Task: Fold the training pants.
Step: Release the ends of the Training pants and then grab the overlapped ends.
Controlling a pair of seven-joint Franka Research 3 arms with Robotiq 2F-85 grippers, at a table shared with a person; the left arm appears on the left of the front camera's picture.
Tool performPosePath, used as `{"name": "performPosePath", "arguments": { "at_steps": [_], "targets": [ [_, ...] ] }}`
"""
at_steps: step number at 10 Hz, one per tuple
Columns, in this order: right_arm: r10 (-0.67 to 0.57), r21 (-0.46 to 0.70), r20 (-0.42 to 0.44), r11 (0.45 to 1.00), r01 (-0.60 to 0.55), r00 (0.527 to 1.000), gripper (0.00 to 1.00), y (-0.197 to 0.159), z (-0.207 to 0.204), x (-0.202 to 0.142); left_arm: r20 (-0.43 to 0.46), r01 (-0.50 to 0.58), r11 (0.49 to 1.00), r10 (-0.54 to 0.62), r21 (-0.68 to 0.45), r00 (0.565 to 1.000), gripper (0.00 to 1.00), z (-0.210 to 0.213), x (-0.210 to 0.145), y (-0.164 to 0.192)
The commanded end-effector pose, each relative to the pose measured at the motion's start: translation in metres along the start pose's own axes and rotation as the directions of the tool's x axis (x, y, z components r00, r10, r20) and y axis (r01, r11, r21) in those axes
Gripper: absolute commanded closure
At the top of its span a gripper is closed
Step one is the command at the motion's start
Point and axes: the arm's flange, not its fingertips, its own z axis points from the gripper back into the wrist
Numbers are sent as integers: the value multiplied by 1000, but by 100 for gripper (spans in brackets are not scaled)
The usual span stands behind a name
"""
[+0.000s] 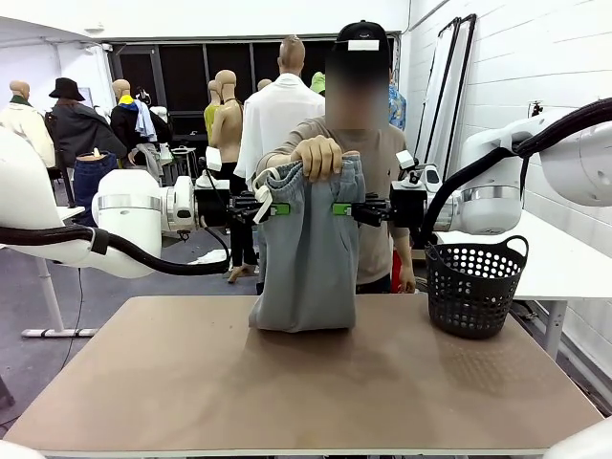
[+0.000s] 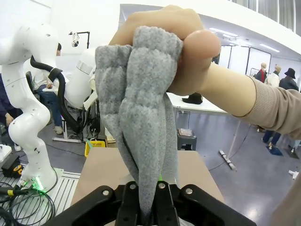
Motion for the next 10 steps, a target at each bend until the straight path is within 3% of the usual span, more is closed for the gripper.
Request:
{"name": "performPosePath", "arguments": {
  "at_steps": [1, 10],
  "targets": [
    [4, 0, 0, 1000, -4, 1000, 100, 1, 0, 2, 10, 16, 1000, -16, 8, 1000, 100, 0, 2, 0],
    [4, 0, 0, 1000, -4, 1000, 100, 1, 0, 2, 10, 16, 1000, -16, 8, 1000, 100, 0, 2, 0]
  ]
}}
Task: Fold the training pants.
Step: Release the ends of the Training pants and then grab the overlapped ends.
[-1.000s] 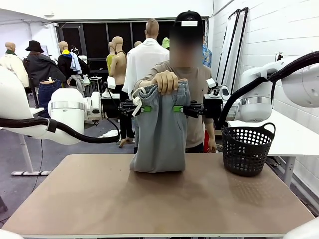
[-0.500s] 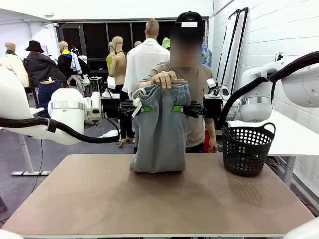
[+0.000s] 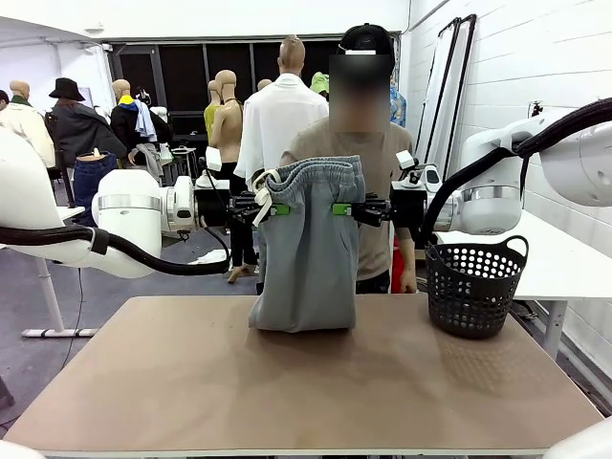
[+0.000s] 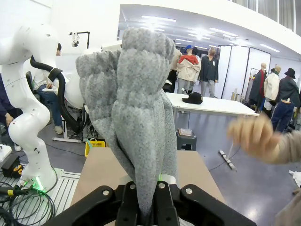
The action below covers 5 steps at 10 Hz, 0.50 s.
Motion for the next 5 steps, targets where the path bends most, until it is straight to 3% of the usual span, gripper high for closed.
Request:
{"name": "performPosePath", "arguments": {
  "at_steps": [1, 5],
  "targets": [
    [4, 0, 0, 1000, -4, 1000, 100, 1, 0, 2, 10, 16, 1000, -16, 8, 1000, 100, 0, 2, 0],
    [4, 0, 0, 1000, -4, 1000, 100, 1, 0, 2, 10, 16, 1000, -16, 8, 1000, 100, 0, 2, 0]
  ]
}}
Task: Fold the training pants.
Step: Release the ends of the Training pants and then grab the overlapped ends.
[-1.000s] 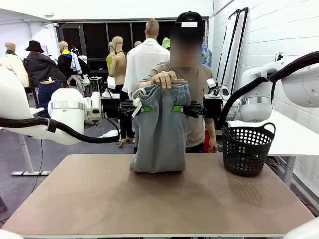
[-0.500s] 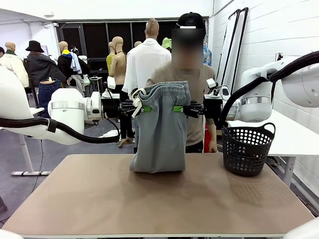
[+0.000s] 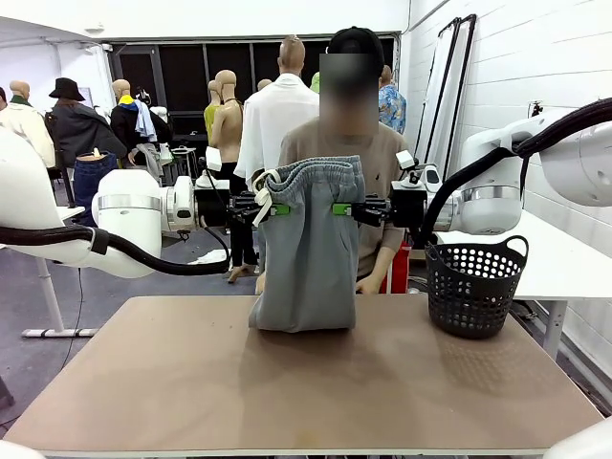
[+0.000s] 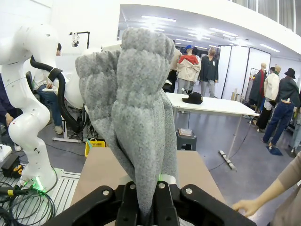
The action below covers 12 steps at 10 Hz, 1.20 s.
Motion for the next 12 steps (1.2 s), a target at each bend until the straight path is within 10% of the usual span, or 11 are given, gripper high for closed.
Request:
{"name": "performPosePath", "arguments": {
  "at_steps": [1, 12],
  "targets": [
    [4, 0, 0, 1000, -4, 1000, 100, 1, 0, 2, 10, 16, 1000, -16, 8, 1000, 100, 0, 2, 0],
    [4, 0, 0, 1000, -4, 1000, 100, 1, 0, 2, 10, 16, 1000, -16, 8, 1000, 100, 0, 2, 0]
  ]
}}
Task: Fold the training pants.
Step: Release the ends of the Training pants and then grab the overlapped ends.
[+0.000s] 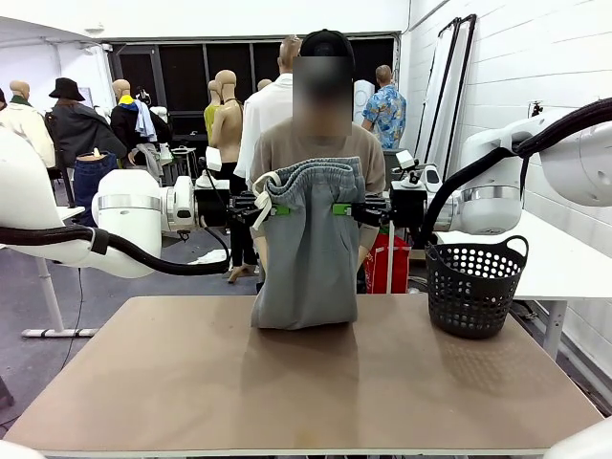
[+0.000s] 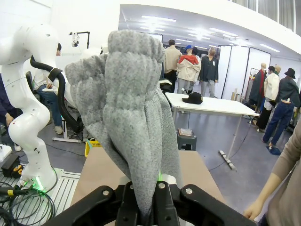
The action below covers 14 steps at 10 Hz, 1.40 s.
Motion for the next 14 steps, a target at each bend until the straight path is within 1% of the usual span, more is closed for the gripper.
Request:
{"name": "performPosePath", "arguments": {
  "at_steps": [1, 14],
  "targets": [
    [4, 0, 0, 1000, -4, 1000, 100, 1, 0, 2, 10, 15, 1000, -16, 8, 1000, 100, 0, 2, 0],
    [4, 0, 0, 1000, -4, 1000, 100, 1, 0, 2, 10, 15, 1000, -16, 8, 1000, 100, 0, 2, 0]
  ]
}}
